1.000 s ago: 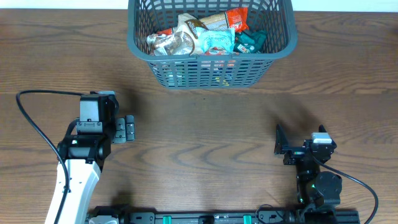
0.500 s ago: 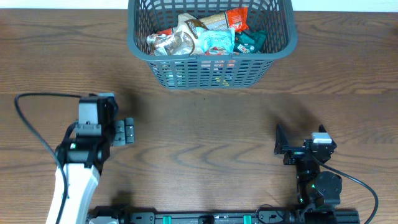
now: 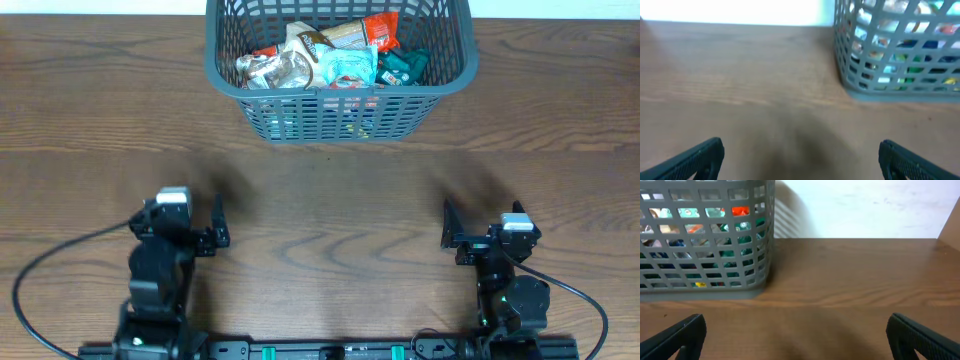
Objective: Pack container
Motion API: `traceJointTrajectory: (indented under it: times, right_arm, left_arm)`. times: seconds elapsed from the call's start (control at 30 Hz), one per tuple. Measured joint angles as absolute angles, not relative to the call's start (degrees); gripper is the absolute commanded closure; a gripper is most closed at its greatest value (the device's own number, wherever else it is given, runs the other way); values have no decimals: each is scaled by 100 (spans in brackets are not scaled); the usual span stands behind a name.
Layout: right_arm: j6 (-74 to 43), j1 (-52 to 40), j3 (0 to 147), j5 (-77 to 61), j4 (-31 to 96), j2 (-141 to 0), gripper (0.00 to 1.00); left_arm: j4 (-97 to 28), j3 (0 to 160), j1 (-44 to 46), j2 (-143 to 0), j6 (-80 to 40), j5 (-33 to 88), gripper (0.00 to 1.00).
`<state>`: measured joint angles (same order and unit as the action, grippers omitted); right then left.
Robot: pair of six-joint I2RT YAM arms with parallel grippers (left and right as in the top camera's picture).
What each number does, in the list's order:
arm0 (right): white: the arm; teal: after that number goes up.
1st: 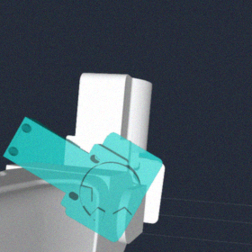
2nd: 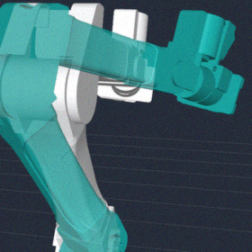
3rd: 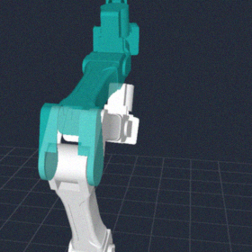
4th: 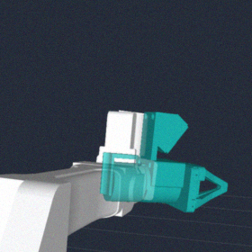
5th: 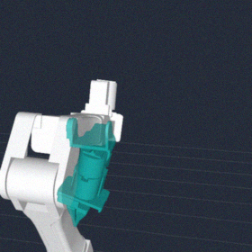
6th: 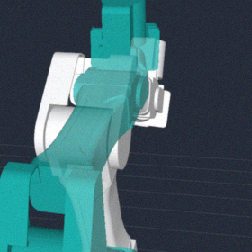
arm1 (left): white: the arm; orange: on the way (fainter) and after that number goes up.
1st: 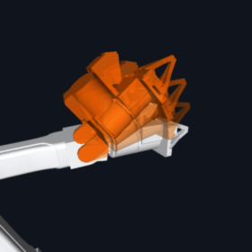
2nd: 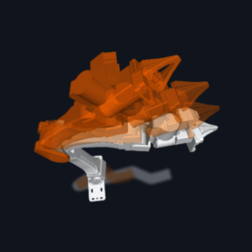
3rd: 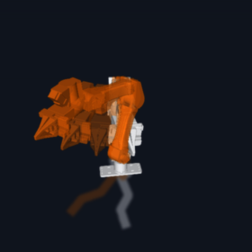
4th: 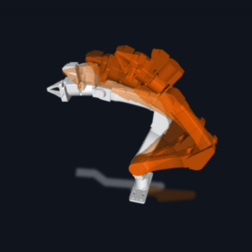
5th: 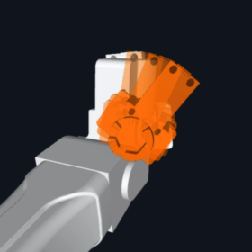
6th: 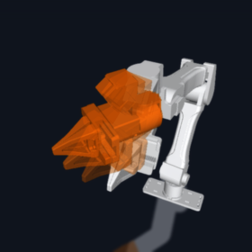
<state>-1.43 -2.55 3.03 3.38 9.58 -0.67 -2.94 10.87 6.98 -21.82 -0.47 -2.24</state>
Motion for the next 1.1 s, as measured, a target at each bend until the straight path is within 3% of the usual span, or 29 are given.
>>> traceJointTrajectory:
  times: [0.17,0.33,0.73,1.1]
  right_arm:
    - [-143,-255,303,338,958,-69,1]
    - [-143,-255,303,338,958,-69,1]
    - [-141,-255,303,336,961,-69,1]
    - [-141,-255,303,336,958,-69,1]
  left_arm:
    - [762,143,698,-1511,-43,-189,2]
    - [843,36,698,-1170,102,-189,1]
    - [-91,75,792,-307,687,45,1]
    - [-172,117,799,-62,845,285,1]
